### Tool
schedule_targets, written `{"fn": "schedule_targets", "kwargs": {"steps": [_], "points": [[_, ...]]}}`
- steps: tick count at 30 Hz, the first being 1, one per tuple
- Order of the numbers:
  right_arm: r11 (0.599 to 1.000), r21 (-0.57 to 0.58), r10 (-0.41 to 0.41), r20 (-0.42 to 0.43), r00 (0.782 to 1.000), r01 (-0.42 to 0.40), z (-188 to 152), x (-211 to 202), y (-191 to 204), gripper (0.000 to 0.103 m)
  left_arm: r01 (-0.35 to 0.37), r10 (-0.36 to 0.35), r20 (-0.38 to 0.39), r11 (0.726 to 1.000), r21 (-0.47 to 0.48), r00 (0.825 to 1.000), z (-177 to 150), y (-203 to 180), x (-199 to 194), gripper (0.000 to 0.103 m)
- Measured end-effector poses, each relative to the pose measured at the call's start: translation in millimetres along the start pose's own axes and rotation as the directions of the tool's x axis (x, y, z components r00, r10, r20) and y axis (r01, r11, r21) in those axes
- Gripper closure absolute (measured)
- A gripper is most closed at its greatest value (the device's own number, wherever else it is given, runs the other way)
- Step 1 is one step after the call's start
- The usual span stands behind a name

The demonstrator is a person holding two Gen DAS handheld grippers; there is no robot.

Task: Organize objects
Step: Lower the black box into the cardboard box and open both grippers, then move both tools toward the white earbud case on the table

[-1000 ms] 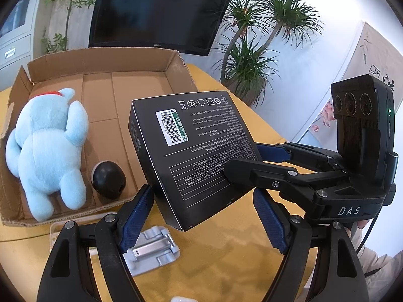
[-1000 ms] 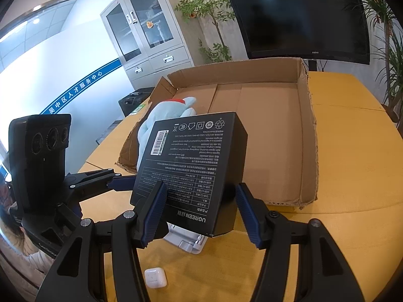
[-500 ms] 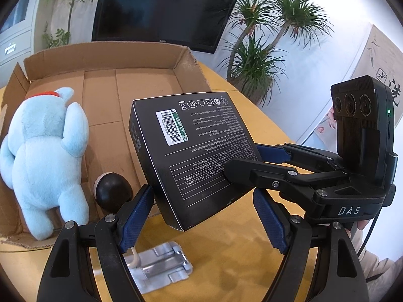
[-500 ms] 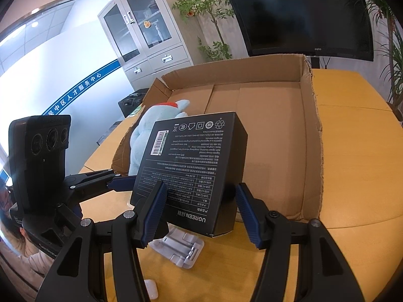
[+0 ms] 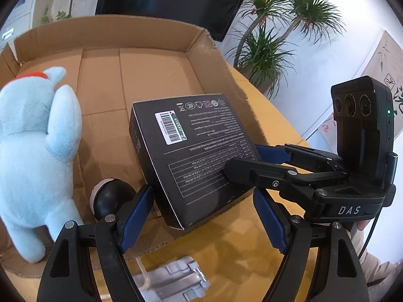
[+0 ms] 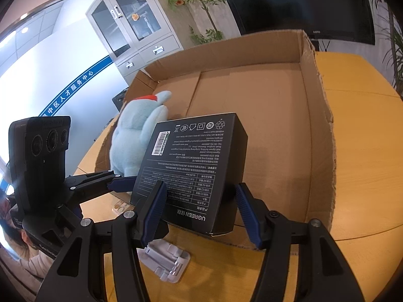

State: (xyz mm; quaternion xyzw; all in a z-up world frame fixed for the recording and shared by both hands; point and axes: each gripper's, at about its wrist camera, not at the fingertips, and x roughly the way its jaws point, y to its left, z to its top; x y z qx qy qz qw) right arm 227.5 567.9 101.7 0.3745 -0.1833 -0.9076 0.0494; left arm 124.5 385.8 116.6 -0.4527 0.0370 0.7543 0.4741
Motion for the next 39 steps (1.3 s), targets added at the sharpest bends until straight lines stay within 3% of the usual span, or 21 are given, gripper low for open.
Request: {"fn": "schedule_targets", "kwargs": {"steps": [11, 15, 17, 18, 19, 22, 25, 27, 34, 39], "points": [[0.998, 0.052, -0.037, -0.093, 0.995, 0.042, -9.5, 37.3, -23.6, 0.047, -0.018, 0.017, -0.087, 1.000, -0.012, 0.996, -5.9, 8.2, 43.3, 0.023], [0.994, 0.061, -0.086, -0.056, 0.995, 0.089, -8.9, 28.6, -22.8, 0.047, -0.068, 0.068, -0.053, 0.998, 0.003, 0.996, -8.4, 5.8, 25.0, 0.022], [0.991, 0.061, -0.119, -0.009, 0.993, 0.119, -7.8, 10.8, -18.8, 0.038, -0.113, 0.114, -0.012, 0.993, 0.029, 0.993, -13.4, 1.4, 1.0, 0.020], [0.991, 0.070, -0.118, 0.012, 0.993, 0.117, -7.7, 1.8, -18.0, 0.023, -0.141, 0.141, 0.003, 0.989, 0.036, 0.990, -15.8, 0.2, -8.7, 0.020], [0.991, 0.078, -0.115, 0.038, 0.993, 0.112, -7.7, -7.8, -16.6, 0.022, -0.171, 0.170, 0.021, 0.984, 0.043, 0.985, -19.0, -1.1, -19.6, 0.016], [0.992, 0.093, -0.096, 0.085, 0.992, 0.088, -13.6, -40.4, -8.2, 0.019, -0.240, 0.234, 0.098, 0.969, 0.056, 0.967, -39.9, -2.1, -61.3, 0.004], [0.992, 0.118, -0.046, 0.096, 0.994, 0.034, -28.1, -64.0, 2.0, 0.010, -0.265, 0.257, 0.142, 0.963, 0.046, 0.956, -68.4, 5.4, -97.8, 0.000], [0.993, 0.116, -0.019, 0.083, 0.996, 0.010, -39.7, -72.2, 7.2, 0.002, -0.251, 0.247, 0.108, 0.968, 0.022, 0.963, -96.6, 11.9, -114.6, 0.000], [0.999, -0.030, 0.012, -0.058, 0.998, -0.014, -109.7, -71.4, 53.7, 0.001, -0.172, 0.171, -0.032, 0.985, -0.033, 0.985, -200.7, 7.6, -118.7, 0.000], [0.981, -0.194, -0.029, -0.126, 0.992, 0.004, -179.1, -52.6, 96.3, 0.001, -0.104, 0.104, -0.004, 0.989, -0.106, 0.995, -250.4, -1.9, -118.2, 0.000]]}}
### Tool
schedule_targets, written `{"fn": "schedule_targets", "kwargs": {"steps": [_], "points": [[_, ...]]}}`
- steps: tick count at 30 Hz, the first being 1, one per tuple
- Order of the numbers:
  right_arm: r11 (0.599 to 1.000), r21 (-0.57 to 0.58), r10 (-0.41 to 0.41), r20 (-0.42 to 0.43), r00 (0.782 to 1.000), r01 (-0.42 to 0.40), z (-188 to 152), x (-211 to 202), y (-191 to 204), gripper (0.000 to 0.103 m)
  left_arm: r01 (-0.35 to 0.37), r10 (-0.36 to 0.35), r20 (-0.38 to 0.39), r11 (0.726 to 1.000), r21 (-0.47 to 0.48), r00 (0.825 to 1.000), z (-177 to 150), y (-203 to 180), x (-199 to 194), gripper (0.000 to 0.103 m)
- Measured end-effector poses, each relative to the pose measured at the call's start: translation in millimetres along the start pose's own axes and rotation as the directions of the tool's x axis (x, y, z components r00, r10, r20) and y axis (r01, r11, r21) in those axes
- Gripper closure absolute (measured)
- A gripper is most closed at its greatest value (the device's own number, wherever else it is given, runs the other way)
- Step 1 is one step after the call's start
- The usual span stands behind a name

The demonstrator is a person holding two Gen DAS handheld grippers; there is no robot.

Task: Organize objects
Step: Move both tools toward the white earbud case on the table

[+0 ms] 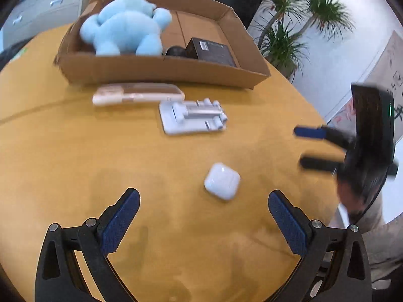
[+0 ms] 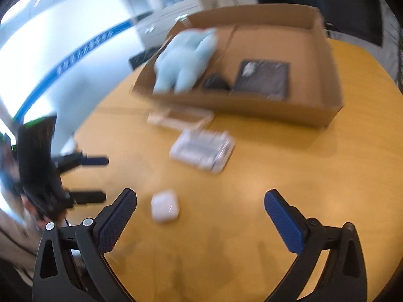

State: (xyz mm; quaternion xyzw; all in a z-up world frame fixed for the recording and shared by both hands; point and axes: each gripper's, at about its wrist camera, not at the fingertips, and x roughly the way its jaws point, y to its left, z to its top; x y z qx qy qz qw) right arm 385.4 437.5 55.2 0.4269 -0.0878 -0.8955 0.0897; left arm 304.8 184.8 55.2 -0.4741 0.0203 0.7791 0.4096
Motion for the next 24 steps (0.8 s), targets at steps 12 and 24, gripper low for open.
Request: {"fn": "schedule_targets", "kwargs": {"steps": [12, 24], "points": [[0.984, -0.088, -0.145, 0.083, 0.986, 0.152, -34.9, 46.5, 35.8, 0.001, -0.113, 0.107, -0.063, 0.988, -0.101, 0.992, -11.8, 19.4, 34.0, 0.000], [0.966, -0.236, -0.103, 0.033, 0.994, 0.108, -36.3, 54.4, 50.2, 0.001, -0.066, 0.062, -0.091, 0.997, -0.042, 0.994, 5.0, 12.3, 49.3, 0.001]]}}
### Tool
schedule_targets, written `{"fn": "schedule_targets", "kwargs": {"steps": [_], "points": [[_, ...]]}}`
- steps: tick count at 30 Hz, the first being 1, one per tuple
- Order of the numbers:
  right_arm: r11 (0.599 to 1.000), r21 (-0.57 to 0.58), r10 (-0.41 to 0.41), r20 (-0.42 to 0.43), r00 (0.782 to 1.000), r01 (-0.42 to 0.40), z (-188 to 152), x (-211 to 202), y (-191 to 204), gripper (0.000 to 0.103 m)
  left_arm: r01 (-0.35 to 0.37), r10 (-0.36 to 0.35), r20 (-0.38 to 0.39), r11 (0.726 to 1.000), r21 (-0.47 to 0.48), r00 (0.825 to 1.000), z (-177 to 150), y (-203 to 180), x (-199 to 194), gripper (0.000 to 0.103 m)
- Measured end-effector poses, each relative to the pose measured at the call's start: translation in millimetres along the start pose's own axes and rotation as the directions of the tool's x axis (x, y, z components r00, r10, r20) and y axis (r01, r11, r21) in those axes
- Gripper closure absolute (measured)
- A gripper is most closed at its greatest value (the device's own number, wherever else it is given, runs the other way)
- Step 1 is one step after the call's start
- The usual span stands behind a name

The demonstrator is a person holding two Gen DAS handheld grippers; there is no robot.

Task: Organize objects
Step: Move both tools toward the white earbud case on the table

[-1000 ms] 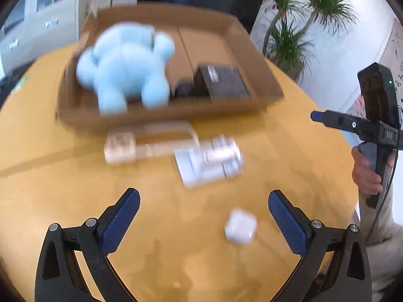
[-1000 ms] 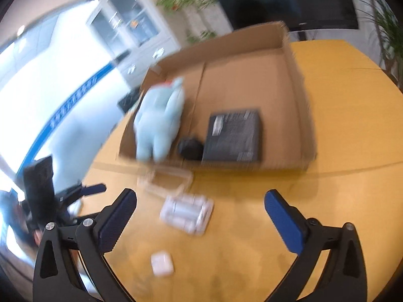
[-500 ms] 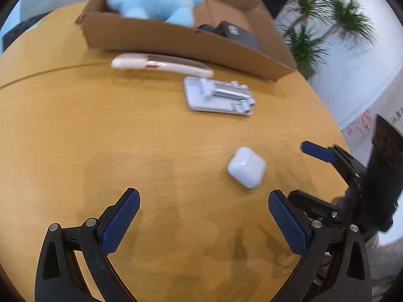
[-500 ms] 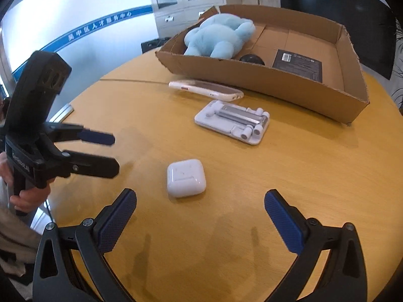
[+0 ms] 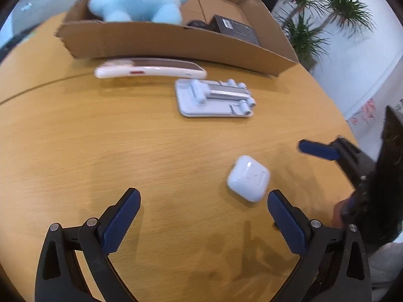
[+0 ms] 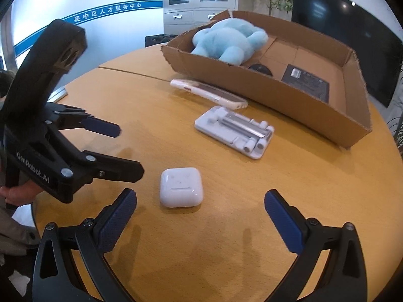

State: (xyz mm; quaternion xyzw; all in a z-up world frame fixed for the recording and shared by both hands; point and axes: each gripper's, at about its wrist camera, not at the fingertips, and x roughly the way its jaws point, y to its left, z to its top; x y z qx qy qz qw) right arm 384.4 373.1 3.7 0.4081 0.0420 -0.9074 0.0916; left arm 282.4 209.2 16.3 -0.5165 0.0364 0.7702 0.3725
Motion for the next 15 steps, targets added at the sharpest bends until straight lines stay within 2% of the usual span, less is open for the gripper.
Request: {"fn": "schedule_targets", "kwargs": {"steps": [6, 12, 15], "points": [[0.999, -0.047, 0.016, 0.043, 0.999, -0.014, 1.4, 2.6, 5.5, 0.001, 0.158, -0.156, -0.065, 0.987, 0.037, 0.986, 10.0, -5.1, 11.5, 0.001], [0.994, -0.105, 0.024, 0.090, 0.996, -0.014, 6.3, 7.1, 15.5, 0.001, 0.223, -0.220, -0.094, 0.974, 0.025, 0.971, 18.5, -5.5, 22.2, 0.001], [0.991, -0.127, 0.037, 0.046, 0.998, -0.031, 11.1, 18.4, 18.6, 0.001, 0.236, -0.228, -0.115, 0.970, 0.053, 0.967, 20.8, -10.5, 24.4, 0.001]]}}
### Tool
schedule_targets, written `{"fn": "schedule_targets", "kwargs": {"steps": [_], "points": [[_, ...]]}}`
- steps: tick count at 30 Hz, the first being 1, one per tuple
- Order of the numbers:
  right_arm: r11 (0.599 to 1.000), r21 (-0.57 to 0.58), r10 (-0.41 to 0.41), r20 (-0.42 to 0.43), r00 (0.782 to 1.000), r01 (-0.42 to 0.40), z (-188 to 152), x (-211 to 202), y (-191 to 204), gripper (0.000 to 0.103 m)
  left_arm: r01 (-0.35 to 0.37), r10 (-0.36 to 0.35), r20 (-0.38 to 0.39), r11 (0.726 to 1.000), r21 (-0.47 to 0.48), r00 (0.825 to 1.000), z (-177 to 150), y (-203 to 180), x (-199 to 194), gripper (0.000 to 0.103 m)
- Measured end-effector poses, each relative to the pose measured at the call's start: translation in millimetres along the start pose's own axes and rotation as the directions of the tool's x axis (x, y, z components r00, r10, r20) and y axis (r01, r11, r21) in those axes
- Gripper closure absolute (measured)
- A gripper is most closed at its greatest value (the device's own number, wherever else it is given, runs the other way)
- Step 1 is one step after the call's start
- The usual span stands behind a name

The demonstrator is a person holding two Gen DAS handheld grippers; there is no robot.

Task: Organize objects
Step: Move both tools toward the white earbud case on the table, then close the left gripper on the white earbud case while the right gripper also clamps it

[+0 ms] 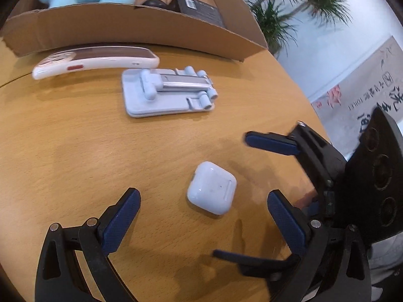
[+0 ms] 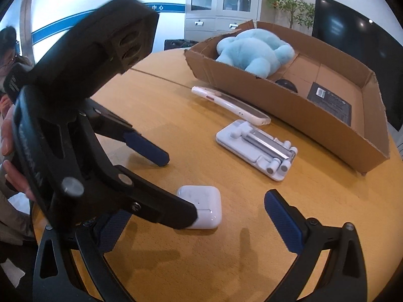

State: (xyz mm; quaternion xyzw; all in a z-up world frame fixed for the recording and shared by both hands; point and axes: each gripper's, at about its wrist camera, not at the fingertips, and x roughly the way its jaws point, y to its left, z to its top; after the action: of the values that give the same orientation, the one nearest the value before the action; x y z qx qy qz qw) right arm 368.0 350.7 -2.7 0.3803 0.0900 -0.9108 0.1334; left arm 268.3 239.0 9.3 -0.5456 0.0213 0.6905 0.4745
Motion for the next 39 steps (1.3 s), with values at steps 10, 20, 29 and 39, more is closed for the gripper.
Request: {"fn": "schedule_targets", "kwargs": {"steps": [10, 20, 29, 39], "points": [[0.997, 0.024, 0.080, -0.129, 0.988, -0.077, 2.8, 27.0, -1.0, 0.002, -0.049, 0.049, 0.001, 0.998, 0.051, 0.999, -2.1, -5.9, 1.0, 0.001], [0.998, 0.029, 0.062, -0.144, 0.988, -0.058, 4.9, 35.1, -0.5, 0.017, -0.065, 0.064, 0.014, 0.995, 0.070, 0.998, -5.7, -7.1, 0.2, 0.000], [1.000, 0.014, 0.027, -0.137, 0.990, -0.025, 8.4, 32.1, -0.4, 0.057, -0.047, 0.048, -0.002, 0.994, 0.095, 0.999, -7.2, -14.0, 4.5, 0.006], [1.000, 0.023, 0.023, -0.143, 0.990, -0.020, 7.4, 30.6, -2.3, 0.062, -0.042, 0.044, -0.019, 0.995, 0.092, 0.999, -8.3, -14.6, 5.4, 0.065]]}}
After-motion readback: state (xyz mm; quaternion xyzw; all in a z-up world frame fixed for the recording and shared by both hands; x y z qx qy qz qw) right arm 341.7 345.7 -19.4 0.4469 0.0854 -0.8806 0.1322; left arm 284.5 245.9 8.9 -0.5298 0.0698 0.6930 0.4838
